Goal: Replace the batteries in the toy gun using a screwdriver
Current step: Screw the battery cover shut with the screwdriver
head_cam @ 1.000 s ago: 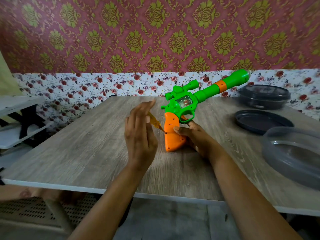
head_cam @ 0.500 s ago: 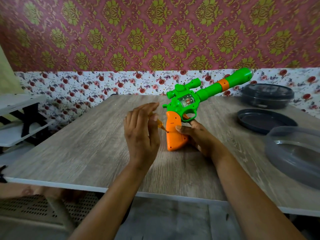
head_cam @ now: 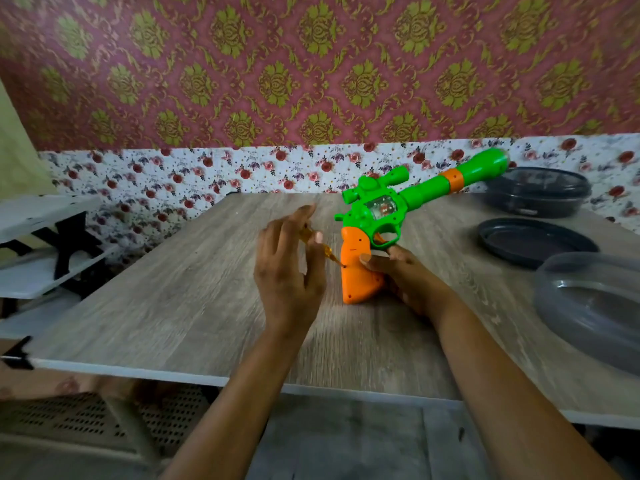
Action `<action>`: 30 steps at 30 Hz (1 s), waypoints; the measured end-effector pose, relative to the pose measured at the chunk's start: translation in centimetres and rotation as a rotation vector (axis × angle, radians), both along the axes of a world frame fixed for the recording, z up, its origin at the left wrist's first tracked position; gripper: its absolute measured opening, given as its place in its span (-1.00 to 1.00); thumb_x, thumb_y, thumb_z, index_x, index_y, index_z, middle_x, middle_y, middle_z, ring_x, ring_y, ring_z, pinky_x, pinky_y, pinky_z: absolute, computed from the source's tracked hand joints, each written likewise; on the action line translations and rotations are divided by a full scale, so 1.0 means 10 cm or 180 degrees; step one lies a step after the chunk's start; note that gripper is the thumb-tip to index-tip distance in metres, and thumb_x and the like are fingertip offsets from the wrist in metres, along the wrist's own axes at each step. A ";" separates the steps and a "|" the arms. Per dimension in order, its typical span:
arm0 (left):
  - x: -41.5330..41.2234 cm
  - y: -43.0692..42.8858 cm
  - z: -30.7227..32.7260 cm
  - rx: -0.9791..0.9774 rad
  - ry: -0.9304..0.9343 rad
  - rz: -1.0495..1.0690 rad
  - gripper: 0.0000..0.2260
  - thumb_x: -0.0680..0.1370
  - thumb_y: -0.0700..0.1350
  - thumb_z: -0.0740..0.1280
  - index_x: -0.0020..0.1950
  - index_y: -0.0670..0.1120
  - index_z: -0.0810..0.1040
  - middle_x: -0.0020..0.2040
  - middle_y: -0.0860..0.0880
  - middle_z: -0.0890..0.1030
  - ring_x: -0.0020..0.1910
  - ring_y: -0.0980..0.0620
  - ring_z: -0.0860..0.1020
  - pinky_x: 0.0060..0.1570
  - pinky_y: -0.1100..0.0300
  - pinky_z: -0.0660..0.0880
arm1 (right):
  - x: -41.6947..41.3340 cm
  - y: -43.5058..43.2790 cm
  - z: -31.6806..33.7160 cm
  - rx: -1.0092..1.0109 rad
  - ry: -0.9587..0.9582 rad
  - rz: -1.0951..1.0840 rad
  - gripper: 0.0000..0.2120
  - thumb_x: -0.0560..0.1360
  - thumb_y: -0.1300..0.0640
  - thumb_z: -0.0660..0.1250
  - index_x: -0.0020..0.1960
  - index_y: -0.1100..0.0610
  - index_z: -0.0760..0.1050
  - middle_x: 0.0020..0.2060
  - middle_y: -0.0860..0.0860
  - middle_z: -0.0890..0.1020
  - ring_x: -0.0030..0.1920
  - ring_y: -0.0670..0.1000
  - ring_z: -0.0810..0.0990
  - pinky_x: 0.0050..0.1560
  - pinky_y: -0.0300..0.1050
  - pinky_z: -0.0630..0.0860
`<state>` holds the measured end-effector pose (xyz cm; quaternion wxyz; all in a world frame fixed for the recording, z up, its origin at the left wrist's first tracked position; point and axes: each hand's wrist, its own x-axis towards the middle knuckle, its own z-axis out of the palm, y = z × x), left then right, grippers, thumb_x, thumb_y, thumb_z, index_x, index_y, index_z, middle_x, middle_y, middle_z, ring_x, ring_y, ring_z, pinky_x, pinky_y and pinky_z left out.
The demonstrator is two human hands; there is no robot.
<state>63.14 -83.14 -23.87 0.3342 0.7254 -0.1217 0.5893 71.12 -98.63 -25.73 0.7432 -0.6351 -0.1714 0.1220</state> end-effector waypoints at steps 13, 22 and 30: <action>-0.21 0.32 0.09 -0.1537 0.0835 -0.0661 -0.86 0.47 -0.29 0.41 -0.16 -0.13 0.47 -0.11 0.06 0.62 -0.11 0.31 0.60 -0.16 0.45 0.51 | -0.09 0.02 0.12 -0.0203 0.0368 -0.0092 -0.87 0.51 0.30 0.24 -0.02 0.16 0.53 -0.31 -0.08 0.68 -0.32 -0.17 0.65 -0.25 -0.27 0.60; 0.03 0.36 0.13 -0.3026 0.2593 -0.1372 -0.89 0.61 -0.16 0.15 -0.05 -0.11 0.44 -0.34 -0.06 0.41 -0.46 0.07 0.32 -0.56 0.30 0.26 | -0.31 0.18 0.20 -0.0930 0.0538 0.0143 -0.83 0.48 0.25 0.31 0.06 0.17 0.54 -0.20 0.00 0.64 -0.26 -0.11 0.61 -0.09 -0.19 0.52; 0.09 0.43 0.04 -0.1917 0.2705 -0.1067 -0.87 0.56 -0.25 0.26 -0.02 -0.09 0.58 -0.24 -0.08 0.57 -0.28 0.03 0.46 -0.30 0.30 0.42 | -0.44 0.34 0.34 -0.1331 0.0853 0.0257 -0.97 0.46 0.22 0.35 -0.10 0.14 0.52 -0.23 0.06 0.60 -0.24 -0.02 0.56 -0.22 -0.14 0.53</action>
